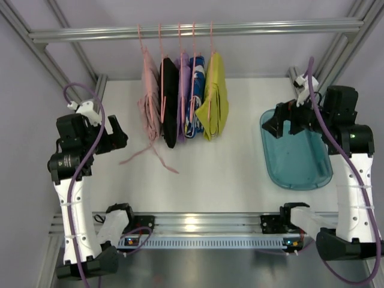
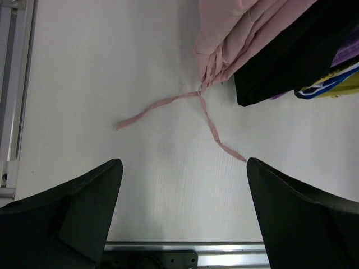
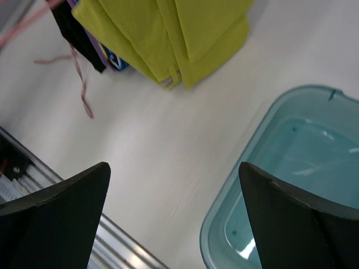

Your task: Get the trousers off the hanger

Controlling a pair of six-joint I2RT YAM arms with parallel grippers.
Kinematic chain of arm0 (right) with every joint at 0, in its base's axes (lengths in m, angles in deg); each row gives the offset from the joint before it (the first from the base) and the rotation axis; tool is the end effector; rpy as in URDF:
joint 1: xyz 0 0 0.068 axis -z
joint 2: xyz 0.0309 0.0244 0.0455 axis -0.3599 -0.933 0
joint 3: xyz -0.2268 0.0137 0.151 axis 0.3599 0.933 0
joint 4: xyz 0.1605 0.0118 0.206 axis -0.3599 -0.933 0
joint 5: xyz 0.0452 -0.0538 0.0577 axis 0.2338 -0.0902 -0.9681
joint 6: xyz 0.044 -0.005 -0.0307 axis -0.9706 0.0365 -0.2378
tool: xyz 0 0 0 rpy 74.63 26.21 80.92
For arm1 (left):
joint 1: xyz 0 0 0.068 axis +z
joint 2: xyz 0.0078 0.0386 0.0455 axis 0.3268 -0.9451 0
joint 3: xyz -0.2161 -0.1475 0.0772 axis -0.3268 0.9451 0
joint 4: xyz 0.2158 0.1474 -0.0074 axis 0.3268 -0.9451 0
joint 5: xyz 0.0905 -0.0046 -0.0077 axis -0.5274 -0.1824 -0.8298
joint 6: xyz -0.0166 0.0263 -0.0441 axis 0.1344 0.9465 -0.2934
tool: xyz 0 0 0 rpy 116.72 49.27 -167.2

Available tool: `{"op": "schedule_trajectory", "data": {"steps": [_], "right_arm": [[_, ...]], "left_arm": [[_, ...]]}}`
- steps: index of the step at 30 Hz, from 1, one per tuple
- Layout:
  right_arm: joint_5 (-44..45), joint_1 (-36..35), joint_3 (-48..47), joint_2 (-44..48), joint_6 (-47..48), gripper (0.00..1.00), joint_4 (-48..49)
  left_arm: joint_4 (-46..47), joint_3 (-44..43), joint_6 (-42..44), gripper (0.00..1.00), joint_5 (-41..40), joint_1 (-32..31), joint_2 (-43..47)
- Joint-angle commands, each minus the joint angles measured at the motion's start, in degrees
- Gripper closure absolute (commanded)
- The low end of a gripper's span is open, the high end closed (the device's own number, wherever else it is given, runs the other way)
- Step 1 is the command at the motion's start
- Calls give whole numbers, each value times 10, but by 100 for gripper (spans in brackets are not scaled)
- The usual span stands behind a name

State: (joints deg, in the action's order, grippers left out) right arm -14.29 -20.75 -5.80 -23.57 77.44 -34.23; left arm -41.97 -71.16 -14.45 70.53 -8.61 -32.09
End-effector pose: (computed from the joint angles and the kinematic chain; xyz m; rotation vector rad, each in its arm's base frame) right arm 0.1660 0.0181 0.4269 -0.4834 2.0998 0.5293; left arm 0.1337 0.0170 0.4009 -0.2107 2.1935 -0.1994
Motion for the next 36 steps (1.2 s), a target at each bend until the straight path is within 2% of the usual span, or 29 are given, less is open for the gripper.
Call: {"op": "schedule_trajectory", "data": {"steps": [1, 4, 7, 9, 10, 11, 13, 17, 22, 25, 28, 32, 36], "right_arm": [[-29, -35, -44, -7, -128, 1, 145], [-50, -63, -34, -22, -223, 1, 225], [-63, -114, -51, -71, -288, 1, 248], [-72, -131, -25, -80, -341, 1, 327], [-75, -136, -12, -79, -398, 1, 357], [-76, -141, 13, -80, -426, 1, 426], [-63, -163, 26, -86, -487, 1, 473], [-64, -206, 23, -139, -555, 1, 546], [-61, -224, 34, -186, -665, 3, 672], [-49, -227, 28, -214, -691, 14, 698], [-48, -230, 19, -246, -725, 39, 734], [-43, -235, -12, -286, -737, 54, 777], [-39, -235, -38, -312, -745, 57, 790]], "left_arm": [[18, -40, -32, 1, -7, 14, -16], [19, -58, -43, 1, -4, 21, -35], [21, -65, -49, 1, -4, 22, -48], [24, -68, -52, 1, 0, 21, -49], [25, -69, -52, 1, 5, 21, -48], [27, -69, -51, 1, 8, 22, -48], [31, -63, -39, 1, 23, 22, -43], [31, -59, -31, 1, 15, 21, -49], [31, -59, -26, 1, 14, 22, -54], [31, -59, -20, 1, 22, 21, -57], [31, -62, -18, 2, 28, 21, -62], [32, -63, -9, 1, 49, 21, -64], [31, -60, -6, 2, 52, 22, -63]]}}
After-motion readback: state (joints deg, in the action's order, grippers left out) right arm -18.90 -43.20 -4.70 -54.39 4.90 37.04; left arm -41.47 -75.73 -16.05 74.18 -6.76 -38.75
